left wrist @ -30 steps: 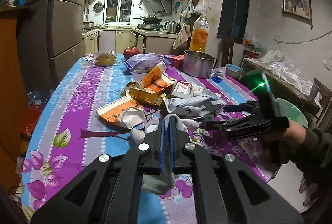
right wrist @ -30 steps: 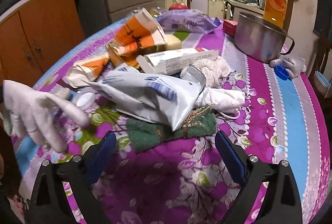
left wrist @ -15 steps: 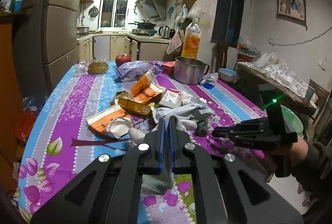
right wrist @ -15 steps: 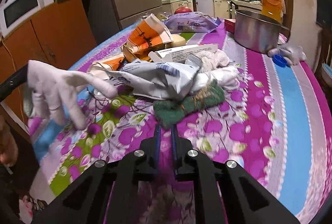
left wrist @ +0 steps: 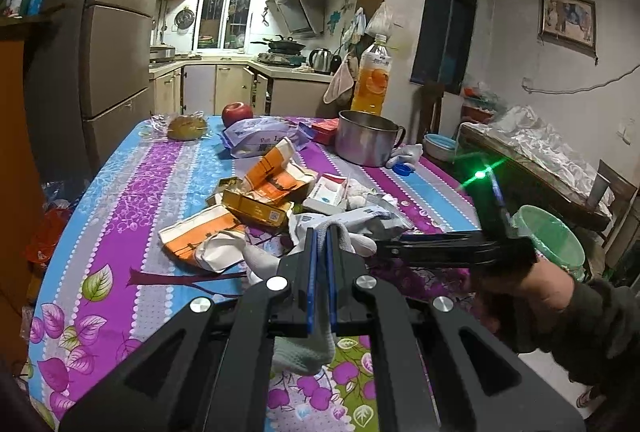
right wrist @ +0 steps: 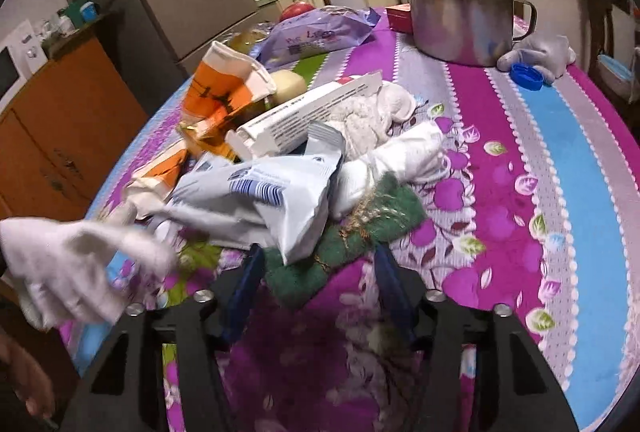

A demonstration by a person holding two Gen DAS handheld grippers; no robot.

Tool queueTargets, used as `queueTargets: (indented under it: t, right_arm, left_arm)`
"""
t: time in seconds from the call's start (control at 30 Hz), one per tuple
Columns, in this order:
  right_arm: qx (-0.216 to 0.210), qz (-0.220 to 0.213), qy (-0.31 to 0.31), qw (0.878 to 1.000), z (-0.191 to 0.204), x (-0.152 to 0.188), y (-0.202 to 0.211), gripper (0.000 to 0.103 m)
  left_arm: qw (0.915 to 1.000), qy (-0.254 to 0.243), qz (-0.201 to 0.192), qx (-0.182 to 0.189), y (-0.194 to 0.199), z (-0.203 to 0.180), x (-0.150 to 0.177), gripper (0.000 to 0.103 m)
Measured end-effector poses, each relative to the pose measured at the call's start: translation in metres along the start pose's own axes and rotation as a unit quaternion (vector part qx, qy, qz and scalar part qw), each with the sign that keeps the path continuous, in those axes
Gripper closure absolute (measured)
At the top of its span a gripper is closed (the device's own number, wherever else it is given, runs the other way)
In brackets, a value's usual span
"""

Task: Collect trash
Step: 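Grasp the green string-tied scrubber bundle with the right tool while the left tool holds the glove, then carry the glove and green bundle in both tools over the green trash bin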

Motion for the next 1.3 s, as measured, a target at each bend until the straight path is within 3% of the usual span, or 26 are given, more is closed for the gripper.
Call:
queueTargets:
  t: [0.07,0.1,0.13,0.2,0.43,0.73,1.03,1.3]
  right_arm:
    - [0.01,-0.002,0.016,1.0,0.002,0.0,0.0,0.058]
    - [0.007,-0.001,0.019,1.0,0.001,0.002,0.001,0.071]
    - [0.003,0.001,0.02,1.0,-0.001,0.004,0.002,0.076]
    - [0.003,-0.004,0.021,1.0,-0.007,0.007,0.012,0.082]
    - [0.001,-0.056,0.035,0.998,-0.02,0.018,0.07,0.084]
    - [0.047,-0.139,0.091,0.985,-0.032,0.005,0.16,0.084]
    - [0.133,-0.187,0.095,0.969,-0.109,-0.014,0.266,0.084]
    - [0.222,-0.178,0.051,0.957,-0.217,-0.011,0.356,0.083]
  left_arm:
    - [1.0,0.0,0.001,0.005,-0.001,-0.002,0.0,0.1]
    - [1.0,0.0,0.001,0.008,-0.001,-0.003,0.0,0.1]
    - [0.9999,0.001,0.0,0.011,-0.002,-0.004,0.001,0.1]
    - [0.9999,0.001,-0.001,0.015,-0.002,-0.006,0.001,0.1]
    - [0.9995,0.004,-0.004,0.03,-0.006,-0.016,0.001,0.1]
    - [0.9966,-0.013,-0.026,0.077,-0.024,-0.062,-0.032,0.1]
    - [0.9829,-0.043,-0.04,0.175,-0.063,-0.168,-0.065,0.1]
    - [0.9574,-0.063,-0.026,0.281,-0.11,-0.3,-0.067,0.1]
Point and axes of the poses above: each gripper's, at about its wrist camera, not at the fingertips, and y roughly against the way its jaws point, z to its left, x to its underside, the point moved 2 cm from there along -y, roughly the way its jaws point, and after that the axes turned 14 degrees about -z, right-handed, at the moved point
